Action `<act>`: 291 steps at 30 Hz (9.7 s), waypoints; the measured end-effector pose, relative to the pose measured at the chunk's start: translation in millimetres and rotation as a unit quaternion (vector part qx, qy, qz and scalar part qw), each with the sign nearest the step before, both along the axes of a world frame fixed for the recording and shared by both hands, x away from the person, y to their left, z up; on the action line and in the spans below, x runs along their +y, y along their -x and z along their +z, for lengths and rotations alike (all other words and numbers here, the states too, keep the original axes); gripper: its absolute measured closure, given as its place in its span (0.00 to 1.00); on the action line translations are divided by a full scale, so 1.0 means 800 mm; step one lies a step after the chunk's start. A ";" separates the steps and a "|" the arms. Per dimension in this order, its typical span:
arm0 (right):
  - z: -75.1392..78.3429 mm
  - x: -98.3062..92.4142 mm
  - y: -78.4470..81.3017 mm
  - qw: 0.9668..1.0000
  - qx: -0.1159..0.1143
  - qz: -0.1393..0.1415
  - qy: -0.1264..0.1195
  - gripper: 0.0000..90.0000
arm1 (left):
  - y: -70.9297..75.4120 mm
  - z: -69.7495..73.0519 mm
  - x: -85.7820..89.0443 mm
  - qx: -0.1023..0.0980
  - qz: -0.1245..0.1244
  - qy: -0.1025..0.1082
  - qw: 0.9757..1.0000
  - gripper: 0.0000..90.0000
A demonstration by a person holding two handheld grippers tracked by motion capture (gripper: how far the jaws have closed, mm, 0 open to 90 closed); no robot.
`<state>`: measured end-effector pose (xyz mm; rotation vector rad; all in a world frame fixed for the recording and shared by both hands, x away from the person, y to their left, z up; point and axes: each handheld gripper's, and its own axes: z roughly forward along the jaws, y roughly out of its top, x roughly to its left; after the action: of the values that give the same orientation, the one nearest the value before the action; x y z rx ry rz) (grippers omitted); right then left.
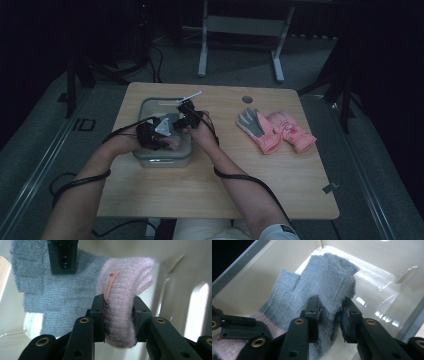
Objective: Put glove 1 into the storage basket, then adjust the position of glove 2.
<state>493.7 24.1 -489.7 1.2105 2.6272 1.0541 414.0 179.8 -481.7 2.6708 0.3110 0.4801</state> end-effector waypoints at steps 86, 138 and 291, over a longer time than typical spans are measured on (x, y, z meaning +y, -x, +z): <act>-0.013 -0.347 -0.007 0.990 -0.114 -0.034 0.074 0.72 | 0.148 -0.075 -0.192 0.016 0.066 0.200 0.977 0.02; 0.027 -0.313 0.178 0.964 -0.095 -0.246 -0.044 0.97 | 0.152 -0.093 -0.184 -0.005 0.067 0.247 0.967 0.02; 0.001 -0.441 0.123 0.960 -0.111 -0.242 0.086 0.77 | 0.160 -0.104 -0.182 0.014 0.024 0.243 0.970 0.03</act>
<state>395.6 -328.9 -488.9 1.4841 2.0508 0.7961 286.1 34.2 -565.2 2.1981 0.4387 0.3279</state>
